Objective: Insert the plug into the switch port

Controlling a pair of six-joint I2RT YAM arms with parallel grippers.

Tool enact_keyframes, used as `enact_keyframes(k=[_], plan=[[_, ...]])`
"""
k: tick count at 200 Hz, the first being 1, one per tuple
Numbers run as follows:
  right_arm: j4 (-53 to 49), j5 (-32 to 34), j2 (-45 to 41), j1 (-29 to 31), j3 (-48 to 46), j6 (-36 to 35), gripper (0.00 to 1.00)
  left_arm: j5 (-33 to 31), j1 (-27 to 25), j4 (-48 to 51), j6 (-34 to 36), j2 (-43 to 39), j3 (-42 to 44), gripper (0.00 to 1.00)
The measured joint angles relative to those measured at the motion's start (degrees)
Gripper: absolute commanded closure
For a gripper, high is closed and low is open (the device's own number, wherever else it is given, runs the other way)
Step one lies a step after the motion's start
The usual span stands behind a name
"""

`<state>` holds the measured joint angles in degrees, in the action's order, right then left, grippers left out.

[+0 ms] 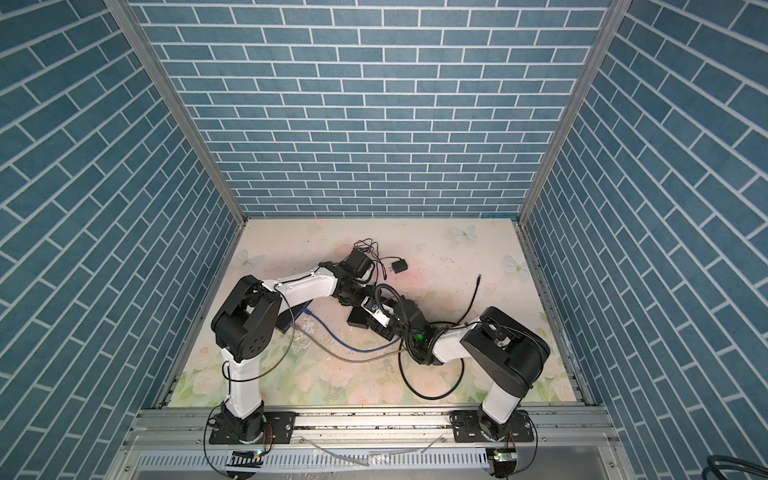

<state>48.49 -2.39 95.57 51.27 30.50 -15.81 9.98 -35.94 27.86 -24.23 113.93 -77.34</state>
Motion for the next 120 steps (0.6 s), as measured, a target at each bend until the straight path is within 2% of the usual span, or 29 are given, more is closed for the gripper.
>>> enact_keyframes(k=[18, 34, 48, 65, 120], plan=[[0.0, 0.5, -1.2, 0.0, -1.0, 0.0, 0.38, 0.2, 0.0, 0.4, 0.0, 0.2, -0.3, 0.65], [-0.2, 0.7, -3.0, -0.2, -2.4, 0.2, 0.38, 0.1, 0.0, 0.9, 0.1, 0.4, -0.7, 0.60], [-0.5, 0.8, -4.9, -0.2, -3.5, 0.4, 0.39, -0.1, 0.1, 1.5, 0.1, 0.8, -1.3, 0.53], [-0.8, 1.4, -7.7, -0.3, -4.8, 0.5, 0.39, -0.4, 0.0, 1.9, 0.2, 1.0, -1.7, 0.40], [-2.4, 6.6, -17.6, -1.0, -9.2, 0.9, 0.39, -1.2, 0.0, 3.1, 0.9, 1.2, -2.4, 0.21]])
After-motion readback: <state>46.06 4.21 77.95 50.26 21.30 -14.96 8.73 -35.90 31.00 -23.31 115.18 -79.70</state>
